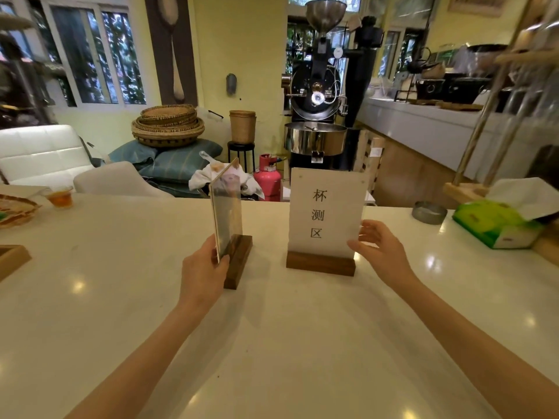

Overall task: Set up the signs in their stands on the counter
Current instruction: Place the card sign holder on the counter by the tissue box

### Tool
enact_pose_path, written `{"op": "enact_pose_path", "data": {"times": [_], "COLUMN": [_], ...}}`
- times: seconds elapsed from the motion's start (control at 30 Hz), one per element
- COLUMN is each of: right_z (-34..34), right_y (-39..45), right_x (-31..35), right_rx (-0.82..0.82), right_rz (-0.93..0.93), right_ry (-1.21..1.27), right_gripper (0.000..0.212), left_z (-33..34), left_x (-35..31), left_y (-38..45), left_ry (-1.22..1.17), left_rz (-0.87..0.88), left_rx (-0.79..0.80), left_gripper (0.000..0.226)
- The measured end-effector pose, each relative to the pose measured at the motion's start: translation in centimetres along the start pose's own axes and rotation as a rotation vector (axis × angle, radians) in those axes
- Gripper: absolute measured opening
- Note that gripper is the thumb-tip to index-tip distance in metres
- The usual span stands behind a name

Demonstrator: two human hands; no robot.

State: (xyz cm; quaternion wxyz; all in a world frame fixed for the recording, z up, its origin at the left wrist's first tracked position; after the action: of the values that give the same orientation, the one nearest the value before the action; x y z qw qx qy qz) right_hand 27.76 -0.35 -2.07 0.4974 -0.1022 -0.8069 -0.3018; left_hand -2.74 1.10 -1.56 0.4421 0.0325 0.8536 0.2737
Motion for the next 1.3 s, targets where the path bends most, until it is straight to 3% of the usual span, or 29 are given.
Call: {"op": "enact_pose_path", "data": {"times": [0.1, 0.23, 0.6, 0.87, 1.3], "right_z": [1.5, 2.1, 0.9, -4.2, -17.0], "right_y": [0.1, 0.3, -0.5, -2.0, -2.4], "right_x": [-0.4, -0.2, 0.2, -0.9, -5.3], "right_rx": [0.069, 0.005, -0.002, -0.216, -0.53], "right_rz": [0.026, 0.029, -0.024, -0.003, 0.111], "right_ry": [0.079, 0.08, -0.027, -0.093, -0.321], "right_gripper": [0.034, 0.022, 0.02, 0.013, 0.016], "left_z": [0.0, 0.0, 2.2, 6.8, 20.7], "left_x": [-0.1, -1.1, -2.6, -5.8, -16.6], "left_y": [0.0, -0.3, -1.2, -3.3, -9.9], "left_ry": [-0.026, -0.064, -0.179, -0.342, -0.534], "left_rz": [-0.012, -0.014, 0.046, 0.075, 0.097], "left_rx": [-0.005, 0.009, 0.067, 0.164, 0.353], "left_gripper": [0.036, 0.034, 0.039, 0.04, 0.044]}}
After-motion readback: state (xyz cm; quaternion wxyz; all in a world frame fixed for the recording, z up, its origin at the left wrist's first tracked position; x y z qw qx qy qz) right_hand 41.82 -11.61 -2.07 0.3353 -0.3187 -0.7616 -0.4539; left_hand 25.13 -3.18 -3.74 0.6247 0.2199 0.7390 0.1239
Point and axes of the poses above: each hand's wrist, its own y-axis towards the middle knuckle, its own z-axis out of the palm, x = y × z, the point moved 3 cm from there along y, towards the middle knuckle, and after that the axes turned 10 degrees about -x, right-handed, at the moved point
